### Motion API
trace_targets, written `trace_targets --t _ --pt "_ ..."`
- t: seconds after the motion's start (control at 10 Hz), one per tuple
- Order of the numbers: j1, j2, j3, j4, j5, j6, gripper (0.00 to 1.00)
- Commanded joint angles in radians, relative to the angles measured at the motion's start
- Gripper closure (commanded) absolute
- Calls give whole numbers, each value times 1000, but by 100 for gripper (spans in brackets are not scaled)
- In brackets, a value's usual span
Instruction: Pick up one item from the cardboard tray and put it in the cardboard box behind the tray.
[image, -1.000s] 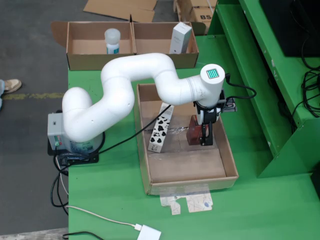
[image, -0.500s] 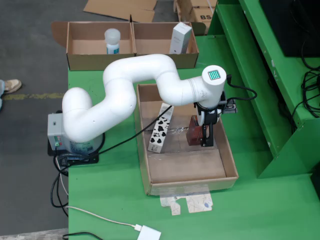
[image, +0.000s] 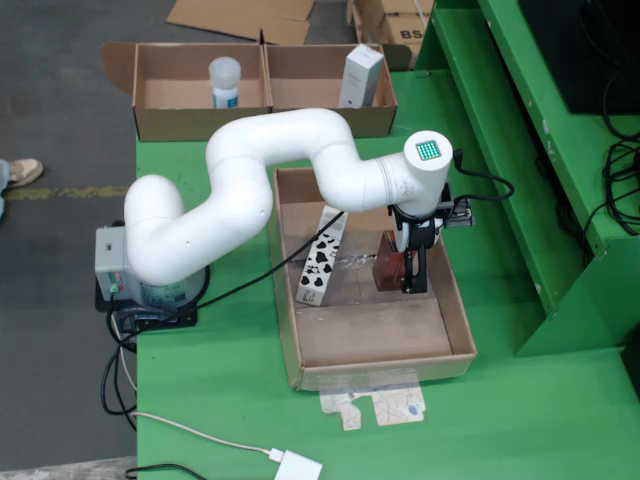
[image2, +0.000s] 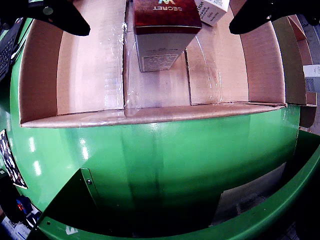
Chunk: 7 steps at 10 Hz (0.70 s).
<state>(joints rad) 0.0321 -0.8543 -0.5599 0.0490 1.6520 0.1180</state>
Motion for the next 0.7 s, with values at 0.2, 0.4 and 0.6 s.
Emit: trace_targets --t 0.2,0.4,0.6 --pt "-3 31 22 13 2 -5 0" --pt "-3 31 22 13 2 -5 20" --pt "-3 31 22 13 2 -5 40"
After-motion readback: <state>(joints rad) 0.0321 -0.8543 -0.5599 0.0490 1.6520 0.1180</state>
